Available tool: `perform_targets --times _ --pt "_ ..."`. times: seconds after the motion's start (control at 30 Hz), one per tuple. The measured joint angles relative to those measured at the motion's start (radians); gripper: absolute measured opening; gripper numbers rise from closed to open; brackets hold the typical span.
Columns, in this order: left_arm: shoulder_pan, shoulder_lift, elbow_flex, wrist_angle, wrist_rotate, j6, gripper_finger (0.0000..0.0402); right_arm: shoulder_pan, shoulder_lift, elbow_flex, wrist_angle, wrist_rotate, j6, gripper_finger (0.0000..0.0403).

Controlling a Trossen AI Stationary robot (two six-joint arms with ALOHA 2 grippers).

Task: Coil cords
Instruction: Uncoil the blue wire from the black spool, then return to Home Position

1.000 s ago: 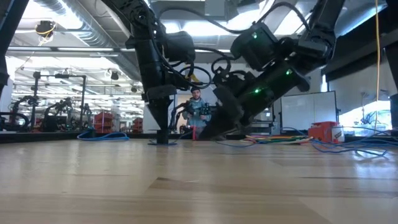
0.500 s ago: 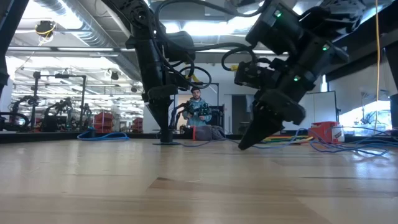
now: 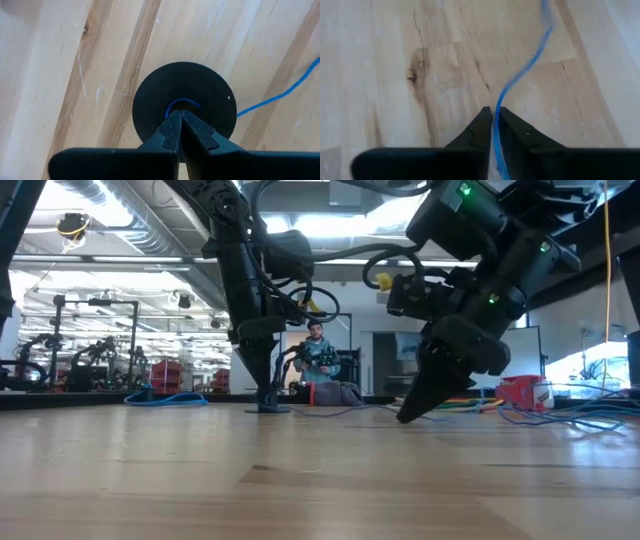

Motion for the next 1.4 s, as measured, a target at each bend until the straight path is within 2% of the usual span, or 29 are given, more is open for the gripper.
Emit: perform_targets --times 0.17,0.33,0.57,0.87,0.97,1.07,1.17,1.27,1.4 --pt "0.000 0.000 0.000 -0.015 0.000 0.004 0.0004 0.002 -0.009 0.001 0.011 0.005 -0.020 0.0079" --pt "0.000 0.000 0.000 -0.042 0.000 0.028 0.0004 0.002 -0.061 0.049 -0.115 -0.015 -0.045 0.0115" --pt "-0.015 -0.023 0.025 -0.109 0.000 0.038 0.0004 0.002 -0.164 0.079 -0.199 0.026 -0.081 0.0122" --pt "-0.031 -0.169 0.026 -0.115 0.001 0.080 0.0004 0.002 -0.240 0.079 -0.239 0.081 -0.128 0.0122" --pt "-0.040 -0.226 0.018 -0.059 0.006 0.141 0.0004 0.001 -0.279 0.080 -0.287 0.086 -0.140 0.0122" --pt "-0.029 -0.274 -0.019 0.036 0.129 0.237 0.0004 0.001 -0.328 0.080 -0.348 0.128 -0.167 0.0122" --pt "0.002 -0.315 -0.076 0.151 0.245 0.239 0.0004 0.001 -0.384 0.068 -0.390 0.155 -0.186 0.0120" --pt "0.016 -0.365 -0.151 0.263 0.266 0.240 0.0004 0.000 -0.464 0.026 -0.395 0.157 -0.207 0.0105" --pt "0.020 -0.424 -0.246 0.396 0.276 0.238 0.0004 -0.032 -0.604 -0.057 -0.366 0.127 -0.215 0.0064"
